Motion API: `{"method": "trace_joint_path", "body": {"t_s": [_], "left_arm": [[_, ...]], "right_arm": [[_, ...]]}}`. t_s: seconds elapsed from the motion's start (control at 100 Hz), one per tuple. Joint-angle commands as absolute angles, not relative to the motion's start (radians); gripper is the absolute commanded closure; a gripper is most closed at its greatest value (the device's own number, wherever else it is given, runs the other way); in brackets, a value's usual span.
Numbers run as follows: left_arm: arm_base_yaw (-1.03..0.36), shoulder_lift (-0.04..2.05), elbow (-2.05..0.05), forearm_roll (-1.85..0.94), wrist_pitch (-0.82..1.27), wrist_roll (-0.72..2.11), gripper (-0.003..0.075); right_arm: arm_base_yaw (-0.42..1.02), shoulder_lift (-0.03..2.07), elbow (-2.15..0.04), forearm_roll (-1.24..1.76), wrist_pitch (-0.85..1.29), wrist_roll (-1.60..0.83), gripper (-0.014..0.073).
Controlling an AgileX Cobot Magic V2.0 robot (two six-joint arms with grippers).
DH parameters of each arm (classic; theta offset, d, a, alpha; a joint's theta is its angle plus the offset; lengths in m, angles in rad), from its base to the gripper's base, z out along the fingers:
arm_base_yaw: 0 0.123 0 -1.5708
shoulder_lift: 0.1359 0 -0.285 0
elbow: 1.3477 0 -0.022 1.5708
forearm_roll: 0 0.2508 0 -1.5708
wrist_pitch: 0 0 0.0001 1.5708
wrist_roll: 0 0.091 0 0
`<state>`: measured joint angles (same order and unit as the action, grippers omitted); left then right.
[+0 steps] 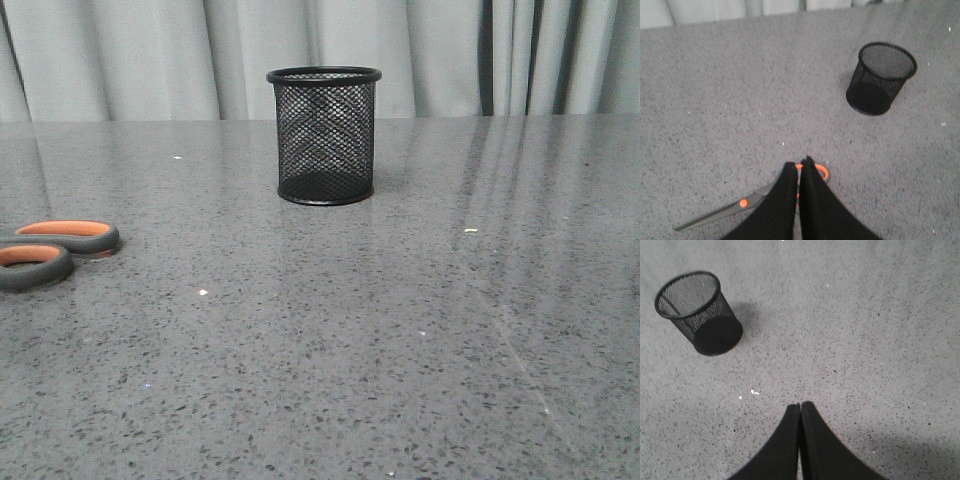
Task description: Put scissors into bucket
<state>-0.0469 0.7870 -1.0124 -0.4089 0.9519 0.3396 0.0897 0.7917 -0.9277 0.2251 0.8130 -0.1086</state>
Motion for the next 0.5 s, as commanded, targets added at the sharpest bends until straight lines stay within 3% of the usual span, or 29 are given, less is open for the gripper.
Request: {"method": "trace_joint_path", "body": {"t_s": [0.0,0.14,0.21,0.27,0.33,0.38,0.49], "left_arm": [[-0.041,0.845,-1.071,-0.430,0.974,0.362,0.0739],[-0.041,0.893,-1.089,-0.432,0.994,0.379,0.0738],[-0.041,0.904,-1.089,-0.447,1.008,0.423,0.0735],[-0.041,0.911,-1.089,-0.457,1.030,0.464,0.0715],[-0.041,0.913,-1.089,-0.464,1.044,0.486,0.0656],[-0.041,0.913,-1.089,-0.464,1.043,0.490,0.0587],[-0.041,0.913,-1.089,-0.467,1.043,0.490,0.0367]], "right_arm": [[0.084,0.843,-1.006,0.219,0.808,-0.139,0.0638],[0.084,0.913,-1.063,0.231,0.883,-0.178,0.0585],[0.084,0.938,-1.079,0.252,0.903,-0.183,0.0476],[0.084,0.953,-1.086,0.265,0.907,-0.187,0.0332],[0.084,0.963,-1.088,0.268,0.909,-0.187,0.0190],[0.084,0.965,-1.088,0.267,0.909,-0.187,0.0121],[0.084,0.969,-1.090,0.267,0.909,-0.189,0.0106]]}}
